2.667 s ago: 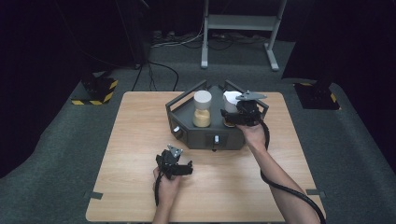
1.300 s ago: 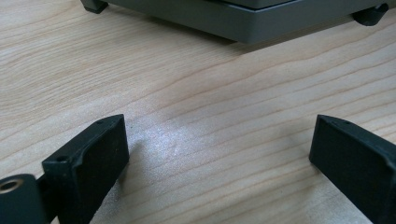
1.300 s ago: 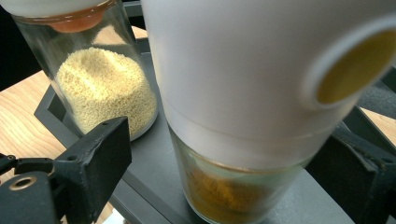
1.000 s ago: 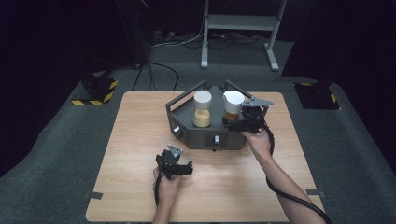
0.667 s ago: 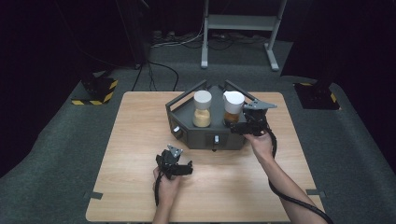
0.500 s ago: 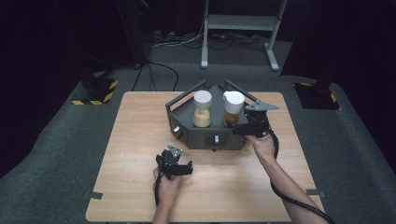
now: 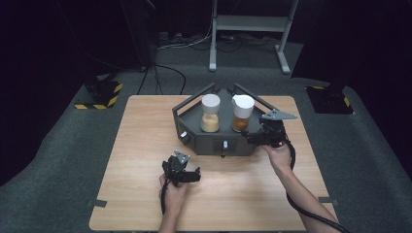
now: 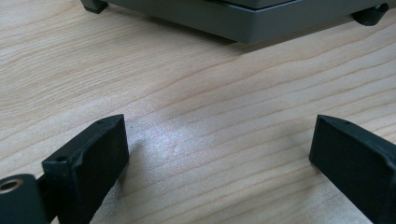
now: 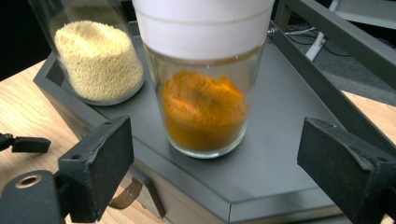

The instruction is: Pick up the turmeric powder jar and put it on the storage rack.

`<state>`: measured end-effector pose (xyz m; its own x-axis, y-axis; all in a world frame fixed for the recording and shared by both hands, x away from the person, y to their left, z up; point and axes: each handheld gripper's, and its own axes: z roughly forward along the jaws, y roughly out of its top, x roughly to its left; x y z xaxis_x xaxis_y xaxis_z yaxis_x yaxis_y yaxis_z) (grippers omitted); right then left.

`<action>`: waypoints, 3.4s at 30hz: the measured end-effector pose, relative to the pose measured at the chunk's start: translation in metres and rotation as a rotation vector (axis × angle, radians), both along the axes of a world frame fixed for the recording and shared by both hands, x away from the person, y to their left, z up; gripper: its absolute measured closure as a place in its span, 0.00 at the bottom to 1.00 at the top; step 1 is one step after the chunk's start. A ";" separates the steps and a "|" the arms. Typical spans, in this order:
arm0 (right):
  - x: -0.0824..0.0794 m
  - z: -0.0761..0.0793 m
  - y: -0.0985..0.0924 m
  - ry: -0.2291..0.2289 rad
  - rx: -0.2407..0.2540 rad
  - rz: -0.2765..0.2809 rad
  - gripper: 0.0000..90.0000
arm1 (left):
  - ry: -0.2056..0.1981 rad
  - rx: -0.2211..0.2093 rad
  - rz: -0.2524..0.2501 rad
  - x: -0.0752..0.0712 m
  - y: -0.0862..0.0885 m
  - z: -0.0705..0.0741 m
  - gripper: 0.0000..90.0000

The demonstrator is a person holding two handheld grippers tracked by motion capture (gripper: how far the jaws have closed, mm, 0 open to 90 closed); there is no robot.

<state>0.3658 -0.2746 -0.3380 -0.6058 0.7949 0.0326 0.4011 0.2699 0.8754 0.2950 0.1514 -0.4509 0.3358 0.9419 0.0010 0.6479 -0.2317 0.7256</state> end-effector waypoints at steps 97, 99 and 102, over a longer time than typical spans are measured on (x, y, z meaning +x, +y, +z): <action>-0.043 -0.109 -0.004 0.167 -0.173 -0.053 0.13 | 0.000 0.000 0.001 0.000 0.000 0.000 0.05; -0.043 -0.109 -0.002 0.167 -0.178 -0.056 0.13 | 0.000 0.000 0.001 0.000 0.000 0.000 0.05; -0.043 -0.109 -0.002 0.167 -0.183 -0.056 0.12 | 0.000 0.000 0.001 0.000 0.000 0.000 0.05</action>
